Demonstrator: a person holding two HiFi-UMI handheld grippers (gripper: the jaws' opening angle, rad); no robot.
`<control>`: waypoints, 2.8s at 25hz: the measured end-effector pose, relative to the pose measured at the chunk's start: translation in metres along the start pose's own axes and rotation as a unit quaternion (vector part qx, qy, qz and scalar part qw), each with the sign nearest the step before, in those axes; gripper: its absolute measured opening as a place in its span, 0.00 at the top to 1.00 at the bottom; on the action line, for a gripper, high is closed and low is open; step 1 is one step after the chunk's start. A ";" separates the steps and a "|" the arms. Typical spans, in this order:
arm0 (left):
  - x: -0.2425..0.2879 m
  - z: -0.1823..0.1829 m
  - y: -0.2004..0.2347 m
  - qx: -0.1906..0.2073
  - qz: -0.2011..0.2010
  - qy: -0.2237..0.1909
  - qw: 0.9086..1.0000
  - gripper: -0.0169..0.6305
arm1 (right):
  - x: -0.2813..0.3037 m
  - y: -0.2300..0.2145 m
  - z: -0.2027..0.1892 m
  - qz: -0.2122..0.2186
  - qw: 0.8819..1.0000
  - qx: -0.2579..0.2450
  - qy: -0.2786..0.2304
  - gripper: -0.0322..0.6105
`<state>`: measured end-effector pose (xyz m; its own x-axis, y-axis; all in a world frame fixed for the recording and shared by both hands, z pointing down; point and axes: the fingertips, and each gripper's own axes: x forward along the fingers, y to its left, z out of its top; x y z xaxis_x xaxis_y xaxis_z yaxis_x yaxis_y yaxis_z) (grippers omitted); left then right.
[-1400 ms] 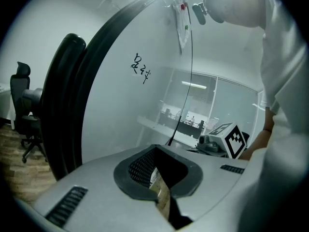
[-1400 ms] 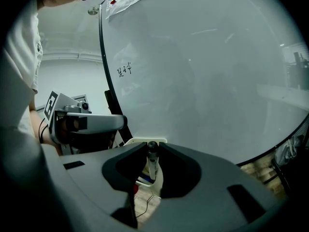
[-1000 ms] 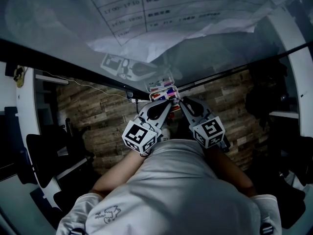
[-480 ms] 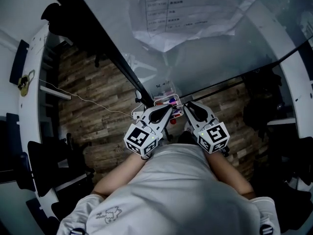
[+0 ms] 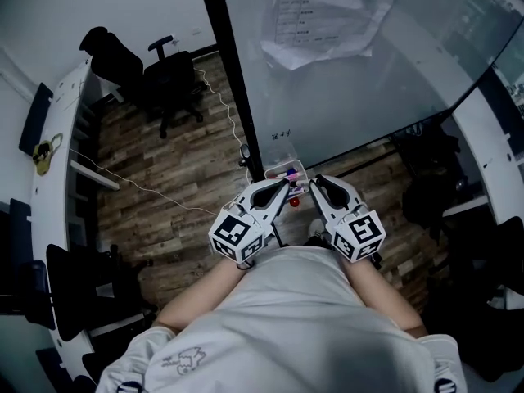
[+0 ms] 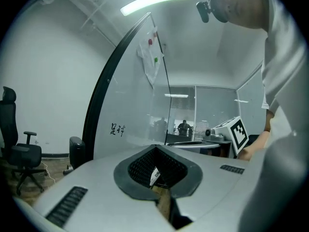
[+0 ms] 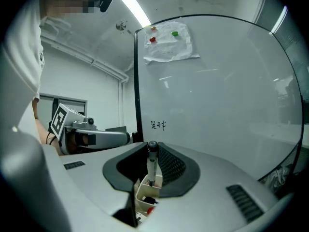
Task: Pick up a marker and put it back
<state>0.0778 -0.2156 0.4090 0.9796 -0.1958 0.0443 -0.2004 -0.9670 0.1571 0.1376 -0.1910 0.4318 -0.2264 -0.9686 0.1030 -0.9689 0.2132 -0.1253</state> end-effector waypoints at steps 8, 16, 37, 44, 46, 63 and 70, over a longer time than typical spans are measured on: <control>-0.041 -0.003 -0.029 -0.005 -0.020 -0.006 1.000 0.97 | -0.047 0.051 -0.004 -0.032 0.999 0.000 -0.017 0.84; -0.048 -0.006 -0.056 -0.005 -0.038 -0.001 0.999 0.97 | -0.081 0.060 0.009 -0.057 0.997 -0.001 -0.042 0.84; -0.032 0.000 -0.080 -0.019 -0.057 -0.017 0.998 0.97 | -0.114 0.047 0.022 -0.069 0.995 0.000 -0.071 0.84; -0.043 -0.007 -0.057 -0.023 -0.054 -0.005 0.998 0.97 | -0.091 0.053 0.023 -0.071 0.995 0.000 -0.070 0.84; -0.047 -0.011 -0.048 -0.027 -0.047 0.000 0.999 0.97 | -0.085 0.058 0.023 -0.068 0.995 -0.005 -0.066 0.84; -0.046 -0.012 0.003 -0.019 0.015 -0.008 1.000 0.97 | -0.036 0.023 0.023 -0.031 0.998 0.022 -0.052 0.84; -0.021 -0.016 0.027 -0.031 0.053 -0.001 0.998 0.97 | -0.006 -0.011 0.018 0.001 0.999 0.018 -0.032 0.84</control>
<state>0.0518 -0.2346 0.4284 0.9532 -0.2959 0.0624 -0.3024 -0.9292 0.2123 0.1515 -0.1899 0.4145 -0.2208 -0.9745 0.0393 -0.9640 0.2119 -0.1606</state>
